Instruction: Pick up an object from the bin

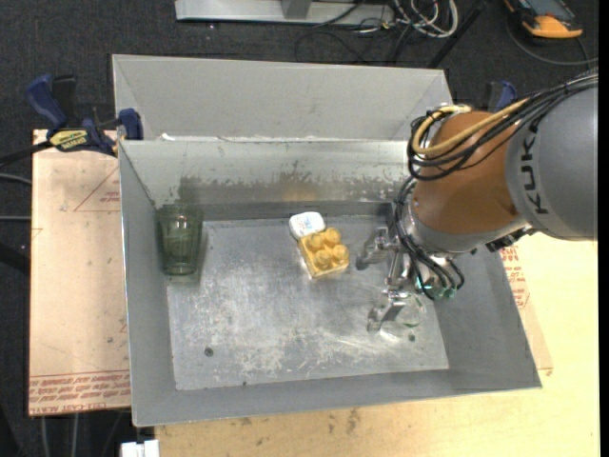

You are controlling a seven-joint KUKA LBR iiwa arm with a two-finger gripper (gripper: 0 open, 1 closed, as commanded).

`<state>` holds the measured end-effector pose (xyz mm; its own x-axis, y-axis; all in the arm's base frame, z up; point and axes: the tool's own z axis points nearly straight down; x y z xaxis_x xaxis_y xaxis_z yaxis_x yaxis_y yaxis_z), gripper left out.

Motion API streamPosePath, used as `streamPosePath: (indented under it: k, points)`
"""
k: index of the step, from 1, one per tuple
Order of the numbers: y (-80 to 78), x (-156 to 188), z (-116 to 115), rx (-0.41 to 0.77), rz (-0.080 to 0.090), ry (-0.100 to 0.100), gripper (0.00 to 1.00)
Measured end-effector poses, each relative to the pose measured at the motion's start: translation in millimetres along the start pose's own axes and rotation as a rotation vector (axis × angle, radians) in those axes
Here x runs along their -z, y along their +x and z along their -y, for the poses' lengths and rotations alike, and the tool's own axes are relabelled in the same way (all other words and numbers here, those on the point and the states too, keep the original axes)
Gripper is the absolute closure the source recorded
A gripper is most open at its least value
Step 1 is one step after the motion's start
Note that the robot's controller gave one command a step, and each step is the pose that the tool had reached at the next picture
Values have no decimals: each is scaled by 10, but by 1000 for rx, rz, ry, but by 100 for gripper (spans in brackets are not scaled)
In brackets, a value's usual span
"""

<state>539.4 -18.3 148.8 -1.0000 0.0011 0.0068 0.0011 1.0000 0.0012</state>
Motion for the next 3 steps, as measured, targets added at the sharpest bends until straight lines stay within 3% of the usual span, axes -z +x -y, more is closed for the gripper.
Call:
streamPosePath:
  k: [1, 2, 3]
  points:
    - [-18, 39, 0, 1, 7, 0, 0]
    - [-216, -54, -249, -38, 10, 1, 0]
    - [-436, -273, -336, 5, 11, -3, 0]
